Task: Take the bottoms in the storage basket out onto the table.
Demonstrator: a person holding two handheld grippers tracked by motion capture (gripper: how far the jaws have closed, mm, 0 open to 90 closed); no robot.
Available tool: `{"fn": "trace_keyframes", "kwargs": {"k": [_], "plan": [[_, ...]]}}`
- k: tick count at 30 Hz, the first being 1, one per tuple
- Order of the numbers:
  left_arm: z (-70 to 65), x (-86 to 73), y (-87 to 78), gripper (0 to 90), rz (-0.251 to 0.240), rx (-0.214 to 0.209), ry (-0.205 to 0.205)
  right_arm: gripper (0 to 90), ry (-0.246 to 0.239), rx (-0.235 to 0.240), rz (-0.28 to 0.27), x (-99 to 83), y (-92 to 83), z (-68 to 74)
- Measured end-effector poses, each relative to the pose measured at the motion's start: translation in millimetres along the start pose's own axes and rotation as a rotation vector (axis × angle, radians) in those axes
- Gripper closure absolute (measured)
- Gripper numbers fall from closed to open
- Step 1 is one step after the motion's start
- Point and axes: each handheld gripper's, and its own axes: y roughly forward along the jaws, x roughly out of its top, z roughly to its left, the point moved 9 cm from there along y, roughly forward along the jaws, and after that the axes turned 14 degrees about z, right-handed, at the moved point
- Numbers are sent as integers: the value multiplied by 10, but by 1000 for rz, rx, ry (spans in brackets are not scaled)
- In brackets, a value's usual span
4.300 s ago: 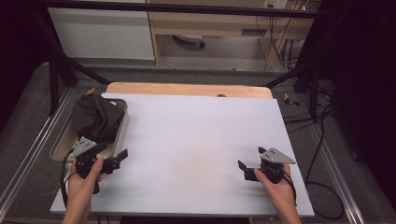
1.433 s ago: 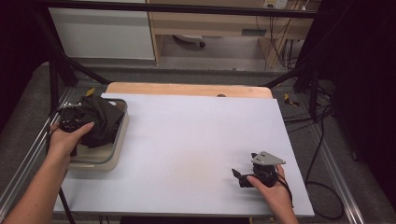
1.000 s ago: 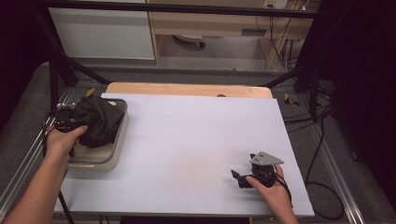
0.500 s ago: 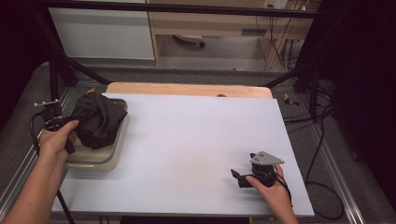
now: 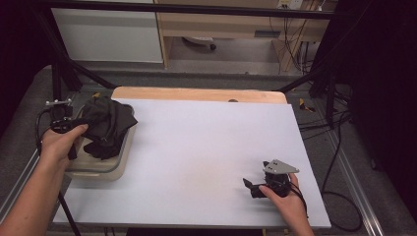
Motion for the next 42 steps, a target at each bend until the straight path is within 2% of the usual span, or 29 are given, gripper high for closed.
{"fn": "trace_keyframes", "kwargs": {"k": [2, 4, 8, 9, 10, 11, 14, 15, 20, 21, 24, 25, 26, 27, 28, 32, 33, 35, 36, 42], "plan": [[-26, -22, 22, 648, 0, -4, 8, 31, 1, 1, 0, 1, 1, 1], [-61, -27, 40, 508, -20, -14, -4, 31, 1, 3, 1, 0, 3, 2], [-52, -32, 76, 262, -32, 11, -3, 31, 1, 11, 6, -3, 11, 14], [-50, -49, 136, 196, -29, 14, -9, 30, -2, 12, 9, -5, 12, 18], [-50, -49, 136, 162, -29, 14, -9, 30, -5, 11, 9, -5, 13, 18], [-35, -76, 215, 116, -15, 47, -15, 30, -7, 12, 10, -6, 16, 21], [-22, -103, 279, 38, 5, 60, -28, 30, -7, 16, 14, -10, 21, 25], [-8, -135, 353, 28, 24, 64, -34, 30, -5, 19, 15, -11, 21, 29], [59, -191, 437, 68, 56, 100, -57, 30, -8, 24, 15, -12, 27, 36], [84, -227, 477, 93, 69, 116, -61, 30, -10, 28, 20, -17, 33, 44], [122, -266, 516, 207, 87, 121, -74, 30, -11, 33, 22, -18, 40, 56], [154, -312, 566, 266, 97, 75, -114, 30, -18, 36, 25, -21, 44, 62], [154, -312, 566, 274, 97, 75, -114, 30, -18, 36, 25, -21, 44, 62], [179, -337, 594, 311, 95, 42, -163, 30, -18, 38, 30, -26, 49, 70], [195, -343, 597, 341, 93, 27, -177, 30, -20, 40, 31, -27, 49, 72], [190, -337, 582, 463, 101, 35, -162, 30, -21, 41, 33, -28, 59, 74], [192, -333, 578, 463, 103, 31, -155, 30, -21, 41, 33, -28, 59, 74], [190, -324, 565, 580, 102, 18, -153, 30, -25, 42, 37, -29, 63, 78], [190, -324, 565, 606, 102, 18, -153, 30, -24, 44, 38, -30, 62, 82], [178, -270, 457, 700, 55, -57, -185, 30, -21, 39, 32, -27, 53, 69]]}}
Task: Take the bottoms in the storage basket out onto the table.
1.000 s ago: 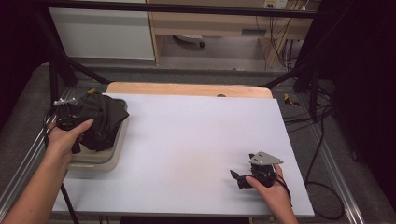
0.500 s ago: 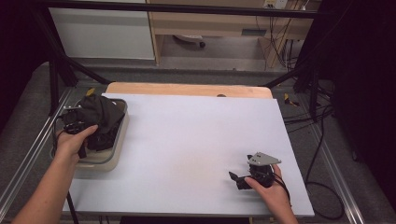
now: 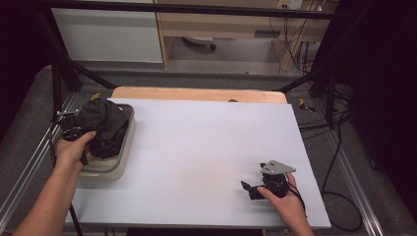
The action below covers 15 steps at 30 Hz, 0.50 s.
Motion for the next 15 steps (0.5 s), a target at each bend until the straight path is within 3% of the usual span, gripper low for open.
{"fn": "trace_keyframes", "kwargs": {"k": [1, 2, 3, 15], "plan": [[-11, 16, -49, 706, -20, -39, -15, 30, 0, 0, -1, 0, -1, -2], [-11, 16, -49, 710, -20, -39, -15, 30, 0, 0, -1, 0, -1, -2], [-22, 43, -110, 714, -48, -73, -33, 30, 0, 0, -1, 1, -2, -1], [-111, 204, -415, 723, -167, -201, -67, 30, -2, -7, -10, 11, -8, -8]]}}
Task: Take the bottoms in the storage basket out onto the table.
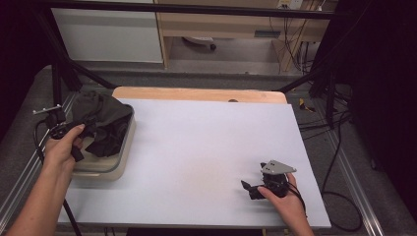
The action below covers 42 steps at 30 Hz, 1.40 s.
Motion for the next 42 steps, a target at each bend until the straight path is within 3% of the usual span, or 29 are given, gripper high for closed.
{"fn": "trace_keyframes", "kwargs": {"k": [2, 13, 17, 18, 22, 28, 29, 30, 33, 42], "plan": [[-36, 39, -36, 724, -22, -36, -17, 30, 0, 0, 1, 0, 0, 0], [-134, 148, -185, 726, -68, -99, -24, 30, 4, 0, -9, 10, -13, -4], [-222, 213, -285, 727, -103, -142, -28, 30, 3, -2, -9, 11, -15, -5], [-280, 256, -339, 728, -125, -175, -39, 30, 5, -3, -10, 12, -14, -6], [-380, 331, -427, 728, -137, -191, -11, 30, 4, -3, -11, 13, -17, -5], [-743, 458, -542, 729, -153, -234, 61, 30, 3, -5, -14, 20, -17, -8], [-743, 458, -542, 729, -153, -234, 61, 30, 3, -5, -14, 20, -17, -8], [-857, 489, -546, 728, -156, -244, 79, 30, 6, -3, -14, 19, -26, -4], [-1031, 524, -541, 729, -157, -268, 100, 30, 5, -5, -19, 22, -30, -10], [-1317, 589, -469, 728, -148, -304, 121, 30, 5, -4, -21, 26, -33, -11]]}}
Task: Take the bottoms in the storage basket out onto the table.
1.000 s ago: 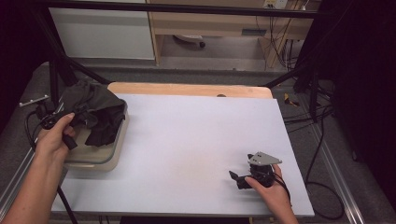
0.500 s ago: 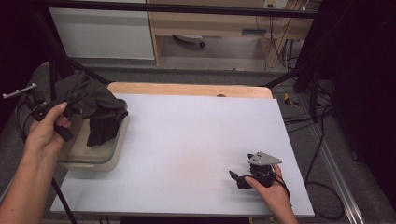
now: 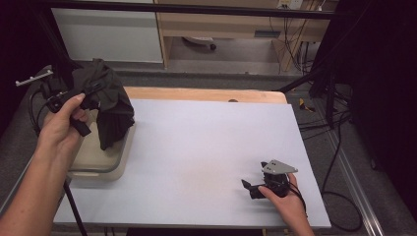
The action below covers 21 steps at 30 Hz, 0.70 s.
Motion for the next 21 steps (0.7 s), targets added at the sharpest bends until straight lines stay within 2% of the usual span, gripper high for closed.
{"fn": "trace_keyframes", "kwargs": {"k": [5, 11, 13, 14, 15, 16, 17, 21], "plan": [[-43, 7, 37, 728, -4, -21, -18, 30, 2, 0, -1, 0, 0, -4], [-127, 63, 28, 728, -9, -30, -5, 30, 3, -2, -1, 1, -6, -5], [-177, 88, 16, 728, -8, -34, 8, 30, 5, -3, 0, -1, -8, -9], [-247, 119, 7, 728, -12, -38, 19, 30, 6, -4, -1, 0, -7, -9], [-247, 119, 7, 728, -12, -38, 19, 30, 6, -4, -1, 0, -7, -9], [-322, 147, 4, 728, -15, -47, 32, 30, 4, -4, 0, 0, -4, -10], [-322, 147, 4, 728, -15, -47, 32, 30, 4, -4, 0, 0, -4, -10], [-499, 191, 33, 727, -6, -60, 62, 30, 2, -4, 1, -2, -2, -8]]}}
